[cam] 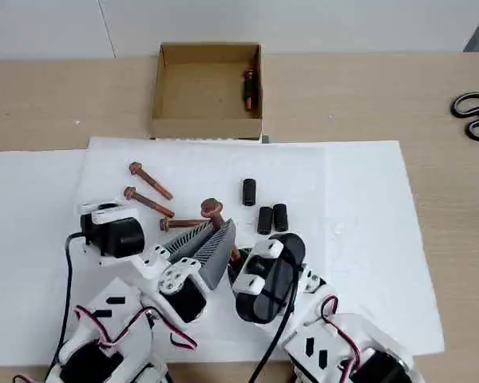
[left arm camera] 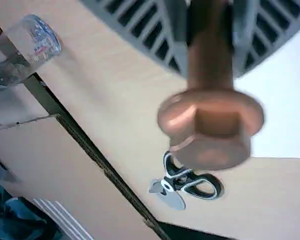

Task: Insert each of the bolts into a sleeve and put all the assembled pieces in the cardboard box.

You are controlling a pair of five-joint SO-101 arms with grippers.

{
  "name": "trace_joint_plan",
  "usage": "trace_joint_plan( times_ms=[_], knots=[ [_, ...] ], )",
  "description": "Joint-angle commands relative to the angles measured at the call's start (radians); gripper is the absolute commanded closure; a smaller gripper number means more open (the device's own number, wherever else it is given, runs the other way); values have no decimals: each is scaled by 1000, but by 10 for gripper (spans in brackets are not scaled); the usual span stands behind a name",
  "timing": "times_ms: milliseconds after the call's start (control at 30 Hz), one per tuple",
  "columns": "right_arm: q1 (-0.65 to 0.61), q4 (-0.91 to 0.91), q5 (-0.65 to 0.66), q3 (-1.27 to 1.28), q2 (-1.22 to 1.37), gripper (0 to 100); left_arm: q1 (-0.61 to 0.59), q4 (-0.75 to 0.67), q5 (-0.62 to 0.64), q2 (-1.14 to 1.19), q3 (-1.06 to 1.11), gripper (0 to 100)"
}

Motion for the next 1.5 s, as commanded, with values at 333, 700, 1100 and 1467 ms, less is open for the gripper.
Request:
trace_joint_plan(
  times_ms=[333,700,1100,1467],
  knots=[
    [39,-113,64,-9,-2,995,101,178,-74,-9,-77,995],
    [39,-105,64,-9,-2,995,109,176,-74,-9,-47,963],
    [39,-104,60,-5,-1,995,109,201,-100,-9,-47,791],
    [39,-102,60,-2,2,995,9,204,-176,-8,-44,791]
  ],
)
